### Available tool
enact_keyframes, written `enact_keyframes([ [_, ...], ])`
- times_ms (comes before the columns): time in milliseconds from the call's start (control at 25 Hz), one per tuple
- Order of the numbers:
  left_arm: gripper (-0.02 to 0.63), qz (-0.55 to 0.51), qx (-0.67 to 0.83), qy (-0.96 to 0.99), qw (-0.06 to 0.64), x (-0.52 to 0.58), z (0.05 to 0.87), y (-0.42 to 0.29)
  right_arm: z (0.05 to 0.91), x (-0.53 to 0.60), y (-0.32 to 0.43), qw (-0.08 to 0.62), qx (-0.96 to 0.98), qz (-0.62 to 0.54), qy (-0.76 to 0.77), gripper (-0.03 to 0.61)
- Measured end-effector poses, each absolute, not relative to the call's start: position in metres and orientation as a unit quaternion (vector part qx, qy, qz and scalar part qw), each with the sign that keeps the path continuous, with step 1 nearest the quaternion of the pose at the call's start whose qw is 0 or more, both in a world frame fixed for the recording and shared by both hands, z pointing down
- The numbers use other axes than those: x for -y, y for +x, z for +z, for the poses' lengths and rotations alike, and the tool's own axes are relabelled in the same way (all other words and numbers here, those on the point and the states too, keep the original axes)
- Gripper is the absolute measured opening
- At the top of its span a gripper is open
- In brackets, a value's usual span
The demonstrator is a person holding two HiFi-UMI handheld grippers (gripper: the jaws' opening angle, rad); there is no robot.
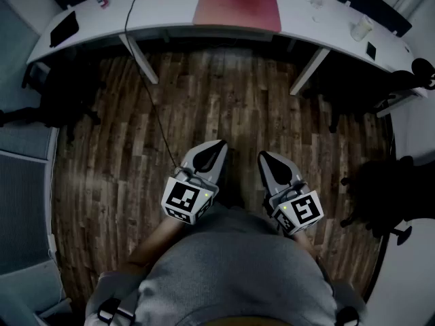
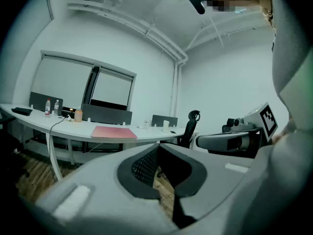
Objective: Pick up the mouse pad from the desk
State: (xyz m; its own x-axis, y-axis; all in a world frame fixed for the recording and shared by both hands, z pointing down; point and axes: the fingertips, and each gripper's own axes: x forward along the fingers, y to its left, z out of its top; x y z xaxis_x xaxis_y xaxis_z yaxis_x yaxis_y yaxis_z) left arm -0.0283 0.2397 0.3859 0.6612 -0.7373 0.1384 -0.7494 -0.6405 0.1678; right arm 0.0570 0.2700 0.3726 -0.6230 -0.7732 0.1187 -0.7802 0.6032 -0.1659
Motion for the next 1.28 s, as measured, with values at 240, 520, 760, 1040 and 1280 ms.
enact_keyframes([
  [240, 0.002, 0.03, 0.412, 0.905, 0.101, -0.237, 0.385, -0.035, 0.372, -0.268, 0.052, 0.019, 0.894, 0.101, 0.435, 0.002],
  [520, 0.002, 0.029, 0.413, 0.905, 0.096, -0.236, 0.384, -0.043, 0.372, -0.267, 0.045, 0.019, 0.895, 0.098, 0.436, 0.002],
  [760, 0.002, 0.03, 0.417, 0.904, 0.092, -0.236, 0.385, -0.056, 0.382, -0.265, 0.029, 0.034, 0.896, 0.114, 0.428, 0.002],
  [1040, 0.002, 0.034, 0.421, 0.901, 0.096, -0.237, 0.393, -0.081, 0.388, -0.262, 0.008, 0.033, 0.893, 0.12, 0.433, 0.003],
  [1280, 0.002, 0.043, 0.412, 0.903, 0.112, -0.234, 0.409, -0.094, 0.405, -0.269, -0.008, 0.042, 0.886, 0.134, 0.441, 0.002],
])
